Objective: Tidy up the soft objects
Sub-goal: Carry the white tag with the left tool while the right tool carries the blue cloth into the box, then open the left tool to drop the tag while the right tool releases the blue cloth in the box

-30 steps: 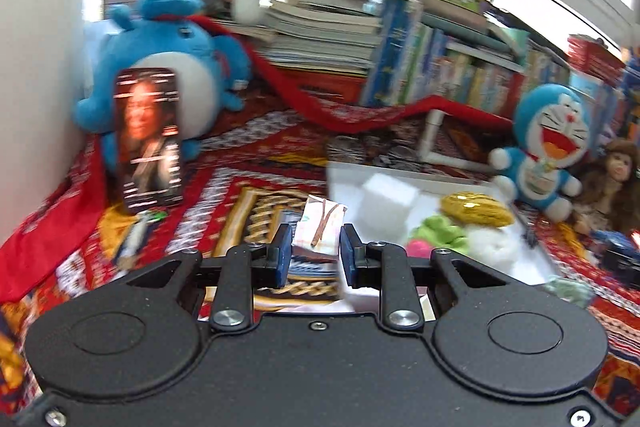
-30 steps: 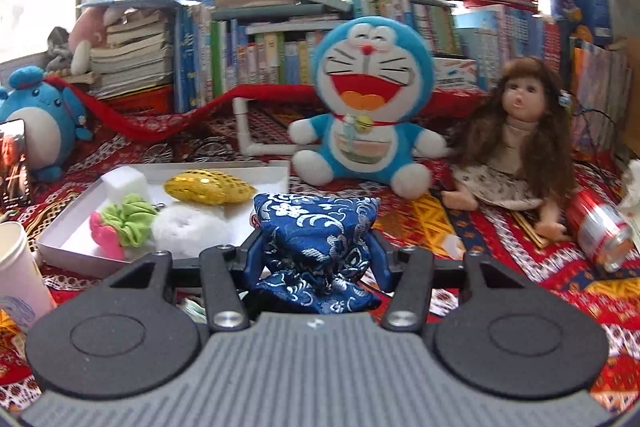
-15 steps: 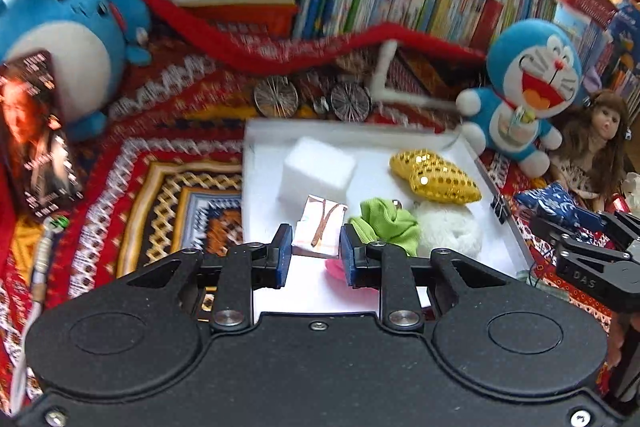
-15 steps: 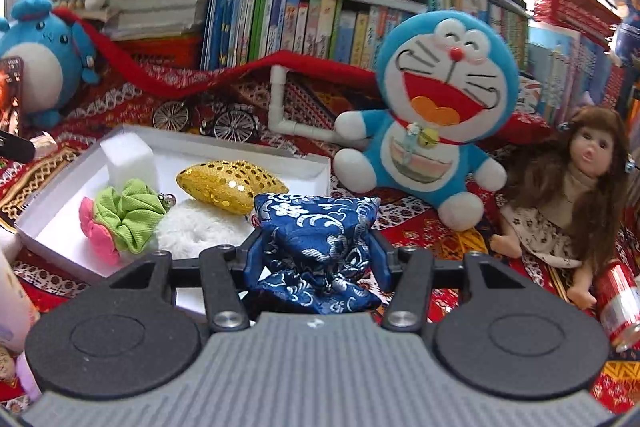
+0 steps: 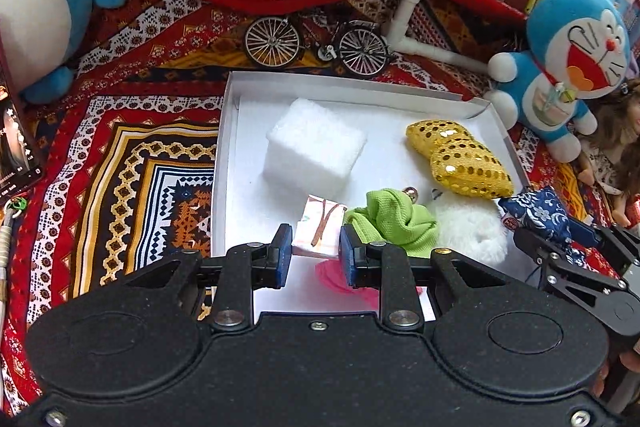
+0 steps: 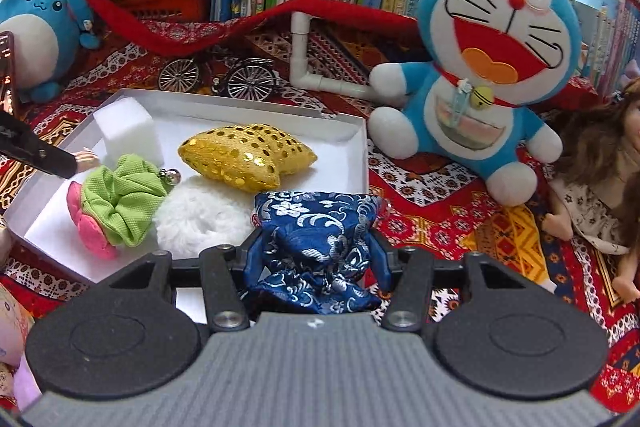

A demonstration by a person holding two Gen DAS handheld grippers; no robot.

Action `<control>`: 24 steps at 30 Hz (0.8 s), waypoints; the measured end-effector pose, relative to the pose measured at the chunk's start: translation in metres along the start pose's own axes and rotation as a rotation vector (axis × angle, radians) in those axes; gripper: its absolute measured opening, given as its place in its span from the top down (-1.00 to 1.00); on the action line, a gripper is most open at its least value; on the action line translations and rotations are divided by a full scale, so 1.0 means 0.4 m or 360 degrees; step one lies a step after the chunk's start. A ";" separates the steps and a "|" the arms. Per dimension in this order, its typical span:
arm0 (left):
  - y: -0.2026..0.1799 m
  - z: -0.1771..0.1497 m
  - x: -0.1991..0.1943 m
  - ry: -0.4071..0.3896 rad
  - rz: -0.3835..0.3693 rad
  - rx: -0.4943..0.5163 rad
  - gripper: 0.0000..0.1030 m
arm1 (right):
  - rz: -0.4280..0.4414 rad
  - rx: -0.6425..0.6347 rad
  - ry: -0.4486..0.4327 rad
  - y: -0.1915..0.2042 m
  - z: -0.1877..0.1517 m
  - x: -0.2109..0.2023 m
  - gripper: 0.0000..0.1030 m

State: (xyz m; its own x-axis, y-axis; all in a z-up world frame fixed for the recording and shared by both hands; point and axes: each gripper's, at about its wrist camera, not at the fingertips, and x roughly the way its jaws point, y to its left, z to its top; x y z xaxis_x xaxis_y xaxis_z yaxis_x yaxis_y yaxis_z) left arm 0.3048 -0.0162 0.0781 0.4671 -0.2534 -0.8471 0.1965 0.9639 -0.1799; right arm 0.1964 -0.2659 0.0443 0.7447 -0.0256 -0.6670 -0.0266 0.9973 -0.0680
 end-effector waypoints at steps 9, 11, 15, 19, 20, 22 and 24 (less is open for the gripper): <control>0.021 0.017 0.056 0.0093 -0.0018 -0.0086 0.53 | 0.0115 0.0021 0.0012 0.019 0.019 0.029 -0.10; 0.022 0.018 0.061 0.0102 -0.0010 -0.0086 0.53 | 0.0143 0.0043 0.0025 0.023 0.021 0.037 -0.10; 0.030 0.022 0.071 0.0119 -0.0005 -0.0102 0.53 | 0.0170 0.0054 0.0036 0.033 0.024 0.052 -0.10; 0.041 0.025 0.082 0.0134 0.0002 -0.0130 0.54 | 0.0200 0.0084 0.0048 0.037 0.033 0.069 -0.11; 0.044 0.025 0.084 0.0136 0.0003 -0.0134 0.54 | 0.0206 0.0090 0.0048 0.038 0.034 0.072 -0.11; 0.047 0.025 0.087 0.0142 -0.0004 -0.0138 0.54 | 0.0210 0.0095 0.0052 0.038 0.035 0.079 -0.13; 0.050 0.025 0.089 0.0146 -0.0013 -0.0141 0.54 | 0.0214 0.0104 0.0062 0.036 0.033 0.085 -0.16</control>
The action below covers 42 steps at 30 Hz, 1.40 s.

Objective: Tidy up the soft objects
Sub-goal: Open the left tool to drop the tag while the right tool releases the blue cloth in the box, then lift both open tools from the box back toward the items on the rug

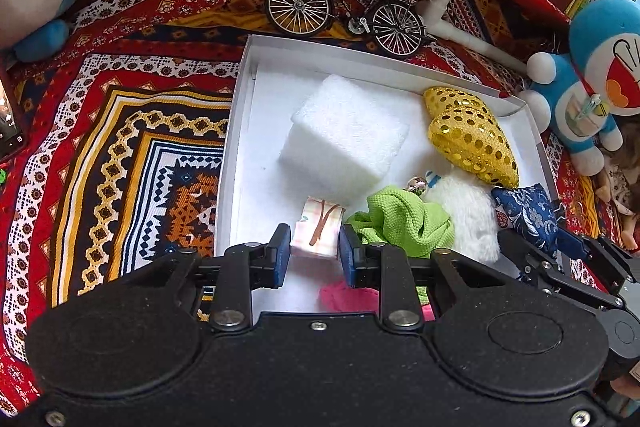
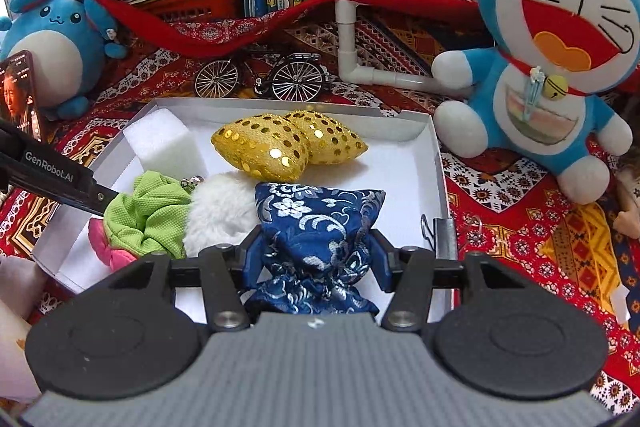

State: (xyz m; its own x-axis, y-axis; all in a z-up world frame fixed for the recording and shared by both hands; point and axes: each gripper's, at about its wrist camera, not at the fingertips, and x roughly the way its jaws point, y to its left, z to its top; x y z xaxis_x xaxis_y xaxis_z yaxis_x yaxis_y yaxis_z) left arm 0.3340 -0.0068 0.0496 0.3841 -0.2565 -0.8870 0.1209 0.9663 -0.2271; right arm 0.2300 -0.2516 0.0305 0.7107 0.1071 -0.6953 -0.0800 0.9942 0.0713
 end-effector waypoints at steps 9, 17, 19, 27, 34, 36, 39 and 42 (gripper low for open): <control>0.000 0.006 -0.019 -0.0015 0.0016 -0.0004 0.28 | 0.0014 0.0034 0.0006 -0.023 -0.007 -0.003 -0.47; -0.007 -0.007 -0.073 -0.0090 -0.0020 0.0017 0.13 | 0.0027 -0.0017 -0.0072 -0.008 -0.010 -0.052 -0.62; -0.014 -0.016 -0.095 -0.0126 -0.0052 0.0036 0.04 | 0.0032 -0.0029 -0.0101 -0.001 -0.013 -0.070 -0.64; -0.048 -0.075 -0.190 -0.0295 -0.0129 0.0149 -0.07 | 0.0099 -0.0031 -0.0231 0.010 -0.030 -0.158 -0.72; -0.058 -0.138 -0.260 -0.0443 -0.0157 0.0227 -0.14 | 0.0152 -0.0003 -0.0354 0.002 -0.059 -0.234 -0.82; -0.059 -0.158 -0.276 -0.0482 -0.0163 0.0250 -0.18 | 0.0160 -0.0004 -0.0389 0.000 -0.069 -0.255 -0.84; -0.059 -0.188 -0.297 -0.0538 -0.0172 0.0275 -0.22 | 0.0175 0.0001 -0.0442 -0.003 -0.087 -0.282 -0.90; -0.055 -0.220 -0.315 -0.0583 -0.0185 0.0295 -0.27 | 0.0188 0.0005 -0.0488 -0.006 -0.106 -0.304 -0.93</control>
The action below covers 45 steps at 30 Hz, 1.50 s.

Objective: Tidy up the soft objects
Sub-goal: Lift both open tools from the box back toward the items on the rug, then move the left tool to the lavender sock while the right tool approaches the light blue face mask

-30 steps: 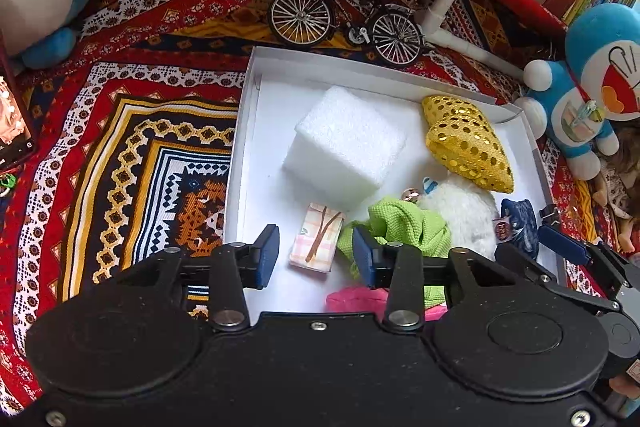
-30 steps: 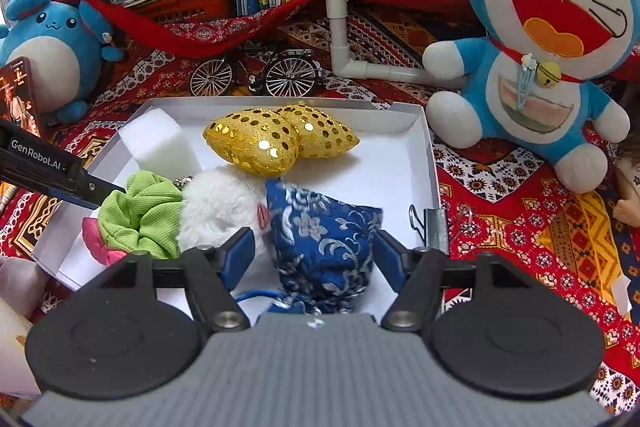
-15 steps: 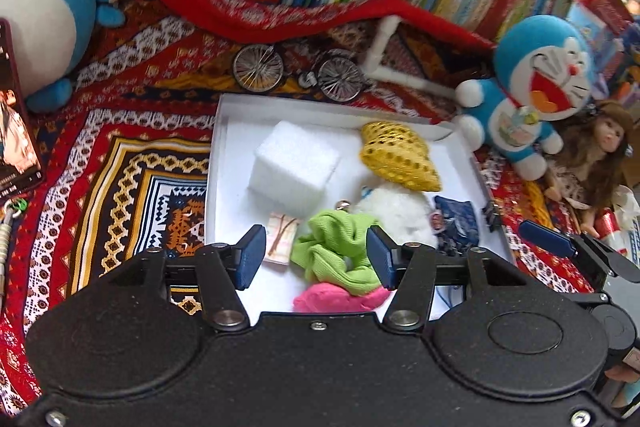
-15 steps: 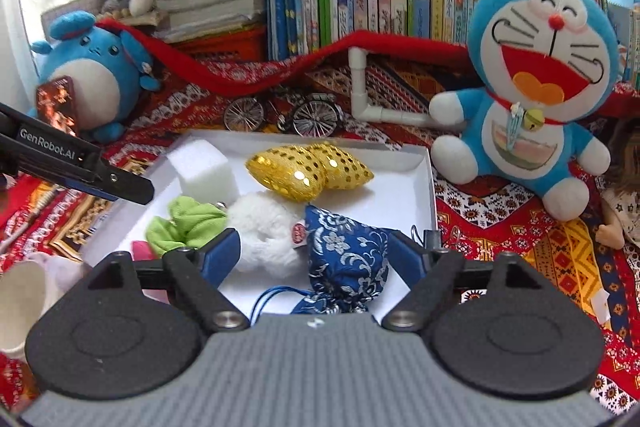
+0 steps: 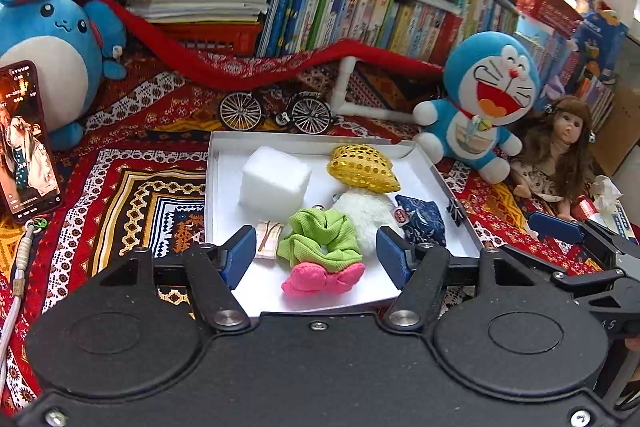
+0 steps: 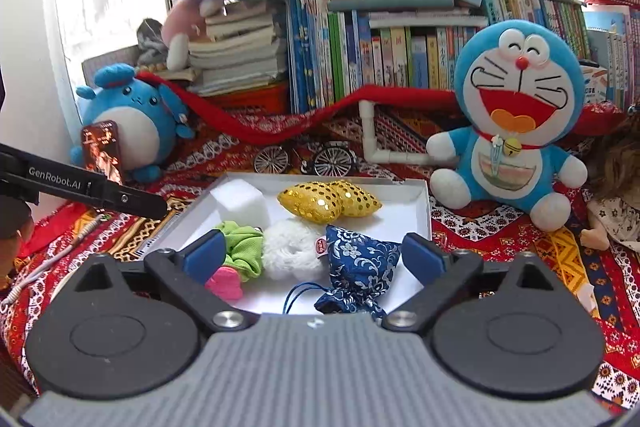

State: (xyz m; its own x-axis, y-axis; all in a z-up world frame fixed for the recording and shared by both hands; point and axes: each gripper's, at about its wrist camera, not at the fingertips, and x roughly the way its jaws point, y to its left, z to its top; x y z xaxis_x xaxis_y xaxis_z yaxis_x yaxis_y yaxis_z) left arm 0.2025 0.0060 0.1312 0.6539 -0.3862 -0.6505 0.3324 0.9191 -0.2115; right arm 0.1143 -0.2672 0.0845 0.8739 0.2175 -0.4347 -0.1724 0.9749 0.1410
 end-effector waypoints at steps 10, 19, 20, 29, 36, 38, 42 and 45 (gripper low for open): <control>0.004 -0.077 -0.072 -0.0121 0.0001 0.0051 -0.41 | -0.0001 -0.0043 -0.0115 0.011 -0.050 -0.069 -1.00; 0.038 -0.136 -0.131 -0.0209 0.0001 0.0015 -0.49 | -0.0022 -0.0090 -0.0158 0.025 -0.087 -0.106 -1.00; 0.044 -0.142 -0.139 -0.0221 0.0004 0.0011 -0.50 | -0.0028 -0.0101 -0.0161 0.027 -0.092 -0.110 -1.00; 0.103 -0.204 -0.190 -0.0299 0.0136 -0.0013 -0.56 | -0.0053 -0.0172 -0.0174 0.036 -0.147 -0.142 -1.00; 0.159 -0.294 -0.201 -0.0380 0.0242 -0.0077 -0.73 | -0.0056 -0.0056 -0.0185 0.021 -0.202 -0.148 -1.00; 0.173 -0.321 -0.192 -0.0366 0.0292 -0.0084 -0.74 | -0.0068 -0.0013 -0.0196 0.016 -0.221 -0.149 -1.00; 0.196 -0.366 -0.169 -0.0329 0.0357 -0.0103 -0.77 | -0.0097 0.0033 -0.0202 0.010 -0.253 -0.149 -1.00; 0.203 -0.386 -0.155 -0.0349 0.0402 -0.0121 -0.78 | -0.0108 0.0047 -0.0207 0.011 -0.272 -0.152 -1.00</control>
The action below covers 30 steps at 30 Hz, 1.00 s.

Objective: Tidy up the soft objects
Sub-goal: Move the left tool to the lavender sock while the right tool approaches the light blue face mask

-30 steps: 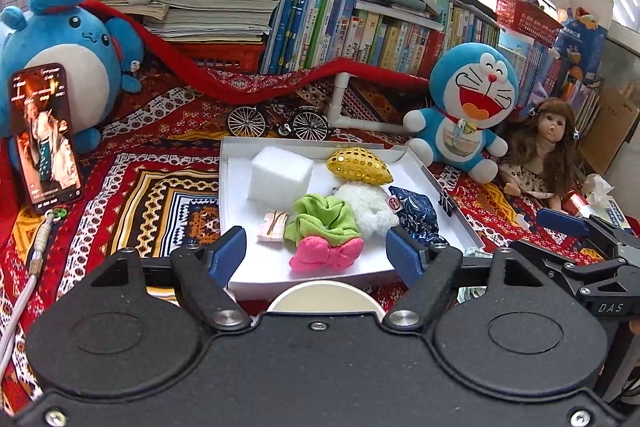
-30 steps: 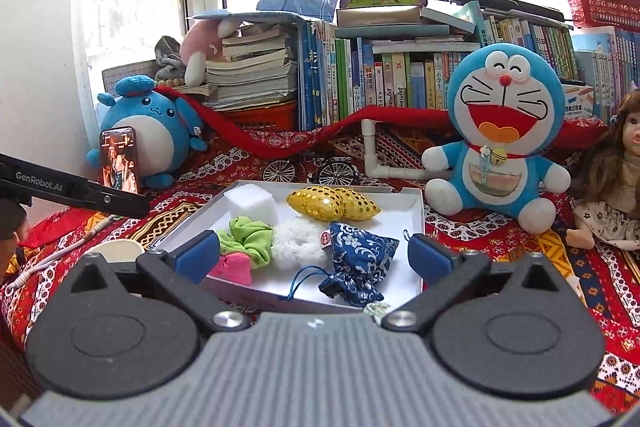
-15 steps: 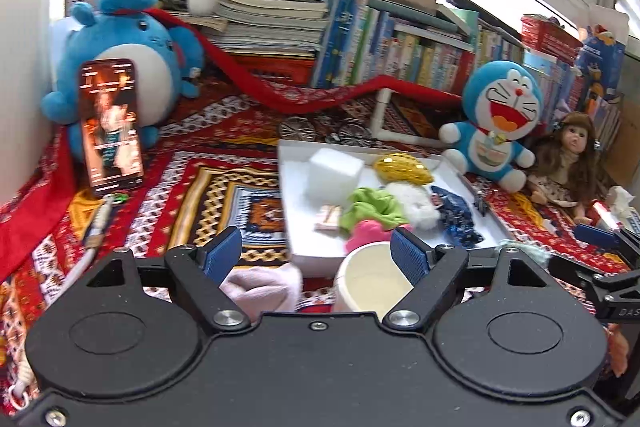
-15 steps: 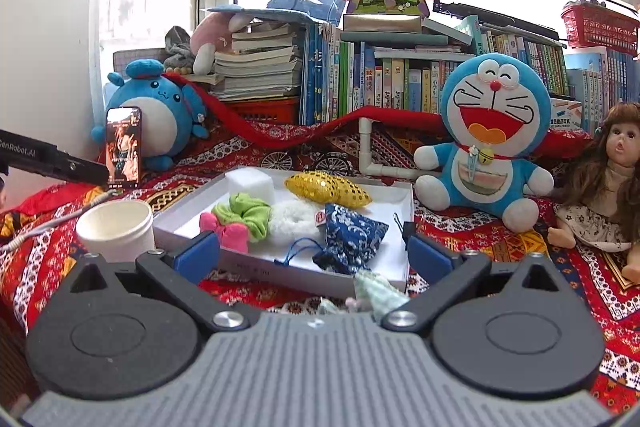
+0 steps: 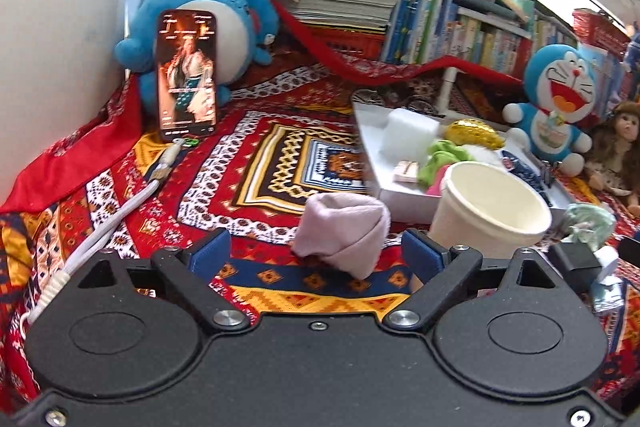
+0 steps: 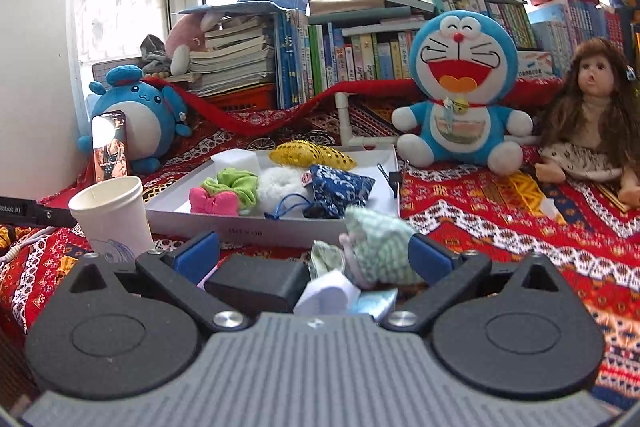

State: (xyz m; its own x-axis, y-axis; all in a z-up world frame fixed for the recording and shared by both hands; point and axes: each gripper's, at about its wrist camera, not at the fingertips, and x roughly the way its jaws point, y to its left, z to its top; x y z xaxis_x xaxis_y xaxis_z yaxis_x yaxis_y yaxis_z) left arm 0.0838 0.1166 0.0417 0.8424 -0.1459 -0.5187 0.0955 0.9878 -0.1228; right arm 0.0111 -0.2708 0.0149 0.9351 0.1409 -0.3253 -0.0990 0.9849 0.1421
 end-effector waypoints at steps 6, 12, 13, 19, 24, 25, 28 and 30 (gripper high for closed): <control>-0.001 -0.020 0.014 -0.0089 0.0031 -0.0028 -0.88 | -0.0043 -0.0019 -0.0031 0.015 -0.028 -0.011 -1.00; -0.008 -0.023 0.039 -0.0072 0.0067 -0.0044 -0.87 | -0.0062 0.0063 -0.0027 0.019 -0.050 -0.008 -1.00; -0.008 -0.024 0.041 -0.0072 0.0065 -0.0055 -0.88 | -0.0066 0.0077 -0.0027 0.018 -0.053 -0.009 -0.99; -0.012 -0.028 0.059 -0.0062 0.0069 -0.0073 -0.87 | -0.0102 0.0104 -0.0009 0.017 -0.071 -0.015 -0.83; -0.013 -0.030 0.072 -0.0044 0.0079 -0.0068 -0.86 | -0.0105 0.0083 0.0003 0.015 -0.085 -0.029 -0.66; -0.013 -0.031 0.074 -0.0041 0.0079 -0.0072 -0.86 | -0.0103 0.0078 0.0005 0.014 -0.086 -0.031 -0.63; -0.012 -0.030 0.082 -0.0034 0.0075 -0.0083 -0.85 | -0.0102 0.0067 0.0007 0.012 -0.091 -0.039 -0.56; -0.013 -0.026 0.088 -0.0033 0.0072 -0.0085 -0.84 | -0.0106 0.0069 0.0009 0.010 -0.094 -0.042 -0.53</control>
State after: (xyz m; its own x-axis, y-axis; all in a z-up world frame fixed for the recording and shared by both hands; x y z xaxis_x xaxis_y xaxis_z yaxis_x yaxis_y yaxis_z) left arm 0.1072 0.1058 0.0152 0.8560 -0.0996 -0.5072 0.0292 0.9890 -0.1450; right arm -0.0177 -0.2653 -0.0143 0.9370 0.0759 -0.3409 -0.0217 0.9869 0.1600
